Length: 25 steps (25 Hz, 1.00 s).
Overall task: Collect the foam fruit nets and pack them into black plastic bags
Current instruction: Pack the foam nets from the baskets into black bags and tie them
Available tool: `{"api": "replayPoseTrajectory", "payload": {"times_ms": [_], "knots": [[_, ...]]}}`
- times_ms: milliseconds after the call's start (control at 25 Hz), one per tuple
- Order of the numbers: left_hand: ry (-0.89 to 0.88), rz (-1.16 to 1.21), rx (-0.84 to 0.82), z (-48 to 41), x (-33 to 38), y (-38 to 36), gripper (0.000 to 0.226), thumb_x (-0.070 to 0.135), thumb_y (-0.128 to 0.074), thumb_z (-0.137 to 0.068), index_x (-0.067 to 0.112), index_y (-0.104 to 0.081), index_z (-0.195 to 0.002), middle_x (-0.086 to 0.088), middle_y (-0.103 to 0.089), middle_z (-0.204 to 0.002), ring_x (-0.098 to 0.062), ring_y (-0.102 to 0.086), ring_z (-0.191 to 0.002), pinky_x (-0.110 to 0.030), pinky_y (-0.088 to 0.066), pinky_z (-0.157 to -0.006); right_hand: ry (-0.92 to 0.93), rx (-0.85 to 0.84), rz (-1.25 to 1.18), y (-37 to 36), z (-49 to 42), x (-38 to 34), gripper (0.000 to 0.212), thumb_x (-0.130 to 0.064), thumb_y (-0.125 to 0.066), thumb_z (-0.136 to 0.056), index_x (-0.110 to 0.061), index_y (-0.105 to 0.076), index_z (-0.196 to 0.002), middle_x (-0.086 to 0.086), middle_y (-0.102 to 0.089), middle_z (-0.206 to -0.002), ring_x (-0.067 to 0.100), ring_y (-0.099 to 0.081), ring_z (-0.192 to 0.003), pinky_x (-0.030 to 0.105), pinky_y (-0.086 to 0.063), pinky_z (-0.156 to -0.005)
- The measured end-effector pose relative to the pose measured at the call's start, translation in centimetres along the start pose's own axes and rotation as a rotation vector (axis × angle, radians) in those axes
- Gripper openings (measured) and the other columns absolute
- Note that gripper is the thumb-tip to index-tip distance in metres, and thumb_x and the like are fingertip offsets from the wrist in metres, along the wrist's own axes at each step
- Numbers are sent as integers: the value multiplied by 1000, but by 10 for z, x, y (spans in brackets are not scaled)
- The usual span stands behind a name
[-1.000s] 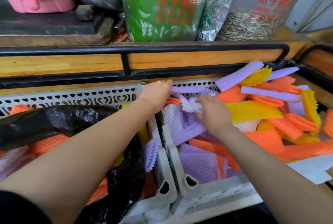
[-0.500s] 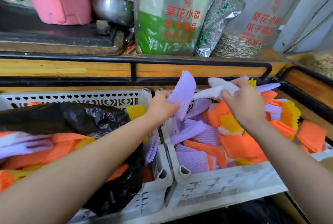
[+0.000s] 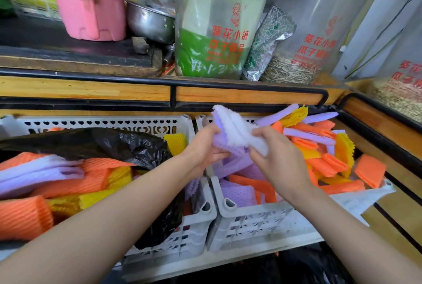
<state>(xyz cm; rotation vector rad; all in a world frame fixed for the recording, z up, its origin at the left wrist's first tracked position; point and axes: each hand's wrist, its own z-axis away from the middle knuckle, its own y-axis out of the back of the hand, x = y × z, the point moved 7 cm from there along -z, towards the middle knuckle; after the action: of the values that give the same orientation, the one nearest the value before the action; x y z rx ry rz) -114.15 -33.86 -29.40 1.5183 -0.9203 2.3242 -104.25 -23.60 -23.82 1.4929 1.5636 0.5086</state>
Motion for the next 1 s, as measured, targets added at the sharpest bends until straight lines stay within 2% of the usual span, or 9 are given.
{"api": "replayPoseTrajectory", "payload": {"times_ms": [120,200,280,440,560,680,800,920,1000], "knots": [[18,-4,-25,11,4,3,39,37,-42,-99,9,-57,-121,-11,-69,-111,-27,-66,-100,-36,-54,-81,133,-94,-26,-3,16,-12,36,-11,-70,-77,-17,-61,-111,-1,-65,-112,23,-60,-106,34,-46,-82],[14,-123,68,14,3,13,29,22,-50,-97,4,-58,-118,-10,-70,-100,-23,-68,-87,-32,-55,-71,180,-177,-49,-1,20,-16,34,-12,-68,-81,-18,-59,-113,-4,-64,-113,17,-60,-103,30,-46,-82],[-33,-258,161,11,3,25,25,13,-51,-95,1,-56,-116,-14,-68,-104,-27,-66,-91,-38,-54,-77,129,-211,-91,6,17,-14,31,-16,-63,-86,-21,-57,-116,-5,-65,-107,12,-59,-87,26,-42,-72],[-166,-365,131,19,13,23,9,10,-50,-96,10,-58,-101,-10,-64,-105,-24,-63,-93,-36,-53,-79,-50,112,-215,35,1,-7,25,-15,-59,-90,-15,-54,-114,-2,-62,-90,17,-53,-69,26,-31,-59],[-204,-240,-24,27,17,6,21,31,-45,-98,16,-60,-103,-6,-66,-109,-21,-63,-102,-44,-48,-97,58,14,-227,16,-1,-33,40,-36,-52,-90,-14,-52,-123,-3,-59,-116,15,-56,-102,23,-40,-81],[-223,-87,-125,34,27,5,50,50,-50,-88,13,-56,-122,-9,-67,-116,-21,-63,-108,-42,-48,-96,237,-233,-269,-11,6,-67,63,-55,-43,-84,-20,-44,-137,-15,-36,-140,-2,-30,-132,11,-22,-107],[-415,-215,58,47,48,33,16,25,-59,-92,15,-58,-104,-6,-67,-106,-18,-65,-96,-38,-51,-85,298,-206,-463,-6,6,-82,38,-37,-50,-90,-21,-56,-124,-18,-45,-132,-9,-38,-126,8,-28,-103],[-506,-353,230,49,55,72,27,25,-59,-92,9,-52,-113,-7,-63,-114,-19,-62,-104,-41,-50,-89,177,-60,-501,-13,0,-65,19,-8,-55,-92,-20,-59,-107,-6,-62,-109,0,-56,-104,9,-41,-87],[-509,-388,274,51,59,88,31,27,-58,-92,9,-51,-116,-6,-62,-115,-18,-61,-104,-42,-51,-89,-20,-168,-336,-47,-4,-47,18,-13,-57,-92,-14,-60,-109,3,-63,-109,11,-59,-101,15,-43,-83]]}}
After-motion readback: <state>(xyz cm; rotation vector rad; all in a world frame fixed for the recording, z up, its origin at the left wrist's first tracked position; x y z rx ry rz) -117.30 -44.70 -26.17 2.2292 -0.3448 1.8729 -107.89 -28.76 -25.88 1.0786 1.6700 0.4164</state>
